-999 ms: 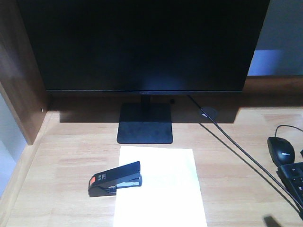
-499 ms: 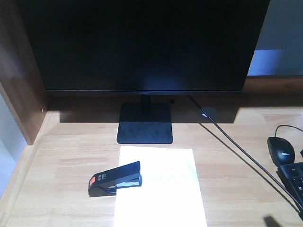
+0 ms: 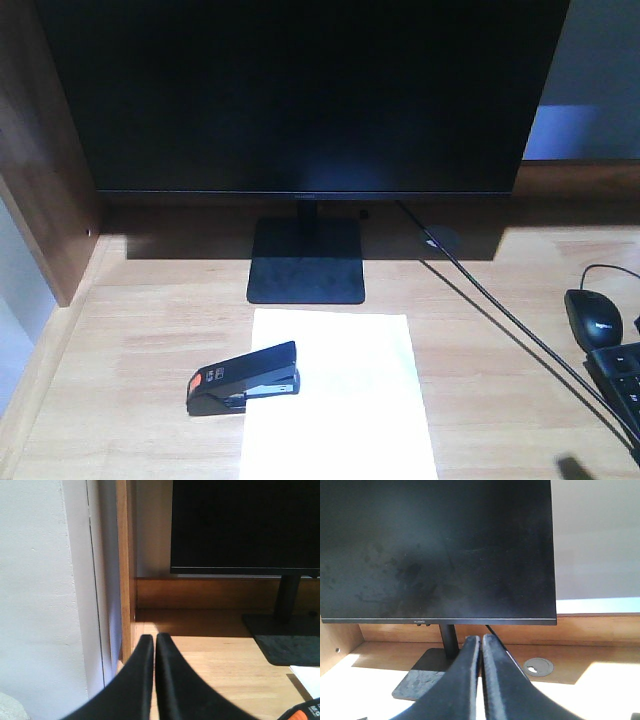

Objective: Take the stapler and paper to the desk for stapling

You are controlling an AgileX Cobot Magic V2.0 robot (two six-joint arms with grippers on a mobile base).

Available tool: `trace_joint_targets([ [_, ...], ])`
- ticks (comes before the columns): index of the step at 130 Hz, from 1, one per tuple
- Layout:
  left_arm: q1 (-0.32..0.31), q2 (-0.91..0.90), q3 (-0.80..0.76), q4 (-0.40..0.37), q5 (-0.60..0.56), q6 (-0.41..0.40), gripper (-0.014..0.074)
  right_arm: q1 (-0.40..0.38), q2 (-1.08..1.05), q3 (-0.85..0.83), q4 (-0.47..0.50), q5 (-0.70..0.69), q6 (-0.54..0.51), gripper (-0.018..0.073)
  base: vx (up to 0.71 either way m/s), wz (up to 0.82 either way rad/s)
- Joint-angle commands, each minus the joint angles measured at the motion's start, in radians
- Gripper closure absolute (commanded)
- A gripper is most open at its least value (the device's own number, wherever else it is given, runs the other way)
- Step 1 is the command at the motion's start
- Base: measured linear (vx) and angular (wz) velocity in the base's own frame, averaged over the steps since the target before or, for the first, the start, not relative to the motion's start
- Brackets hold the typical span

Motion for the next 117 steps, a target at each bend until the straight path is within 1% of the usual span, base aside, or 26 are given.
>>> trace_joint_targets([
  [1, 0.001, -0.016, 0.011, -0.008, -0.072, -0.008, 0.0603, -0.001, 0.006, -0.027, -0.052, 0.026, -0.011, 0.0565, 0.00, 0.00],
  [52, 0.001, -0.016, 0.011, -0.008, -0.072, -0.008, 0.0603, -0.001, 0.007, -0.027, -0.052, 0.026, -0.014, 0.0565, 0.00, 0.00],
  [62, 0.001, -0.016, 0.011, -0.008, -0.072, -0.008, 0.0603, -0.001, 0.009, -0.027, -0.046, 0.026, -0.058, 0.0565, 0.00, 0.00],
  [70, 0.001, -0.016, 0.011, -0.008, -0.072, -0.008, 0.0603, -0.001, 0.009, -0.027, -0.010, 0.029, -0.119, 0.0565, 0.00, 0.00],
  [80, 0.001, -0.016, 0.011, -0.008, -0.072, -0.008, 0.0603, -0.001, 0.009, -0.027, 0.106, 0.055, -0.226, 0.0565, 0.00, 0.00],
  [83, 0.001, -0.016, 0.011, -0.008, -0.072, -0.008, 0.0603, -0.001, 0.009, -0.027, 0.182, 0.066, -0.296, 0.0565, 0.00, 0.00],
  [84, 0.001, -0.016, 0.011, -0.008, -0.072, -0.008, 0.0603, -0.001, 0.009, -0.027, 0.182, 0.069, -0.296, 0.0565, 0.00, 0.00],
  [87, 0.001, -0.016, 0.011, -0.008, -0.072, -0.008, 0.0603, -0.001, 0.009, -0.027, 0.269, 0.077, -0.379, 0.0565, 0.00, 0.00],
  [88, 0.001, -0.016, 0.011, -0.008, -0.072, -0.008, 0.0603, -0.001, 0.009, -0.027, 0.269, 0.077, -0.379, 0.0565, 0.00, 0.00],
  [93, 0.001, -0.016, 0.011, -0.008, -0.072, -0.008, 0.0603, -0.001, 0.009, -0.027, 0.386, 0.087, -0.495, 0.0565, 0.00, 0.00],
  [94, 0.001, -0.016, 0.011, -0.008, -0.072, -0.008, 0.0603, -0.001, 0.009, -0.027, 0.386, 0.087, -0.495, 0.0565, 0.00, 0.00],
  [97, 0.001, -0.016, 0.011, -0.008, -0.072, -0.008, 0.0603, -0.001, 0.009, -0.027, 0.495, 0.099, -0.578, 0.0565, 0.00, 0.00],
  [98, 0.001, -0.016, 0.011, -0.008, -0.072, -0.008, 0.0603, -0.001, 0.009, -0.027, 0.495, 0.099, -0.600, 0.0565, 0.00, 0.00],
  [99, 0.001, -0.016, 0.011, -0.008, -0.072, -0.008, 0.0603, -0.001, 0.009, -0.027, 0.541, 0.105, -0.644, 0.0565, 0.00, 0.00],
  [100, 0.001, -0.016, 0.011, -0.008, -0.072, -0.008, 0.0603, -0.001, 0.009, -0.027, 0.541, 0.105, -0.644, 0.0565, 0.00, 0.00],
  [101, 0.001, -0.016, 0.011, -0.008, -0.072, -0.008, 0.0603, -0.001, 0.009, -0.027, 0.610, 0.110, -0.689, 0.0565, 0.00, 0.00],
  [102, 0.001, -0.016, 0.011, -0.008, -0.072, -0.008, 0.0603, -0.001, 0.009, -0.027, 0.610, 0.110, -0.689, 0.0565, 0.00, 0.00],
  [103, 0.001, -0.016, 0.011, -0.008, -0.072, -0.008, 0.0603, -0.001, 0.009, -0.027, 0.656, 0.116, -0.757, 0.0565, 0.00, 0.00],
  [104, 0.001, -0.016, 0.011, -0.008, -0.072, -0.008, 0.0603, -0.001, 0.009, -0.027, 0.656, 0.116, -0.757, 0.0565, 0.00, 0.00],
  [105, 0.001, -0.016, 0.011, -0.008, -0.072, -0.008, 0.0603, -0.001, 0.009, -0.027, 0.704, 0.121, -0.804, 0.0565, 0.00, 0.00],
  [106, 0.001, -0.016, 0.011, -0.008, -0.072, -0.008, 0.0603, -0.001, 0.009, -0.027, 0.728, 0.124, -0.804, 0.0565, 0.00, 0.00],
  [108, 0.001, -0.016, 0.011, -0.008, -0.072, -0.008, 0.0603, -0.001, 0.009, -0.027, 0.775, 0.130, -0.874, 0.0565, 0.00, 0.00],
  [109, 0.001, -0.016, 0.011, -0.008, -0.072, -0.008, 0.0603, -0.001, 0.009, -0.027, 0.775, 0.132, -0.874, 0.0565, 0.00, 0.00],
  [111, 0.001, -0.016, 0.011, -0.008, -0.072, -0.008, 0.0603, -0.001, 0.009, -0.027, 0.870, 0.140, -0.969, 0.0565, 0.00, 0.00],
  [114, 0.001, -0.016, 0.011, -0.008, -0.072, -0.008, 0.0603, -0.001, 0.009, -0.027, 0.917, 0.147, -1.016, 0.0565, 0.00, 0.00],
  [117, 0.001, -0.016, 0.011, -0.008, -0.072, -0.008, 0.0603, -0.001, 0.009, -0.027, 1.013, 0.160, -1.110, 0.0565, 0.00, 0.00],
])
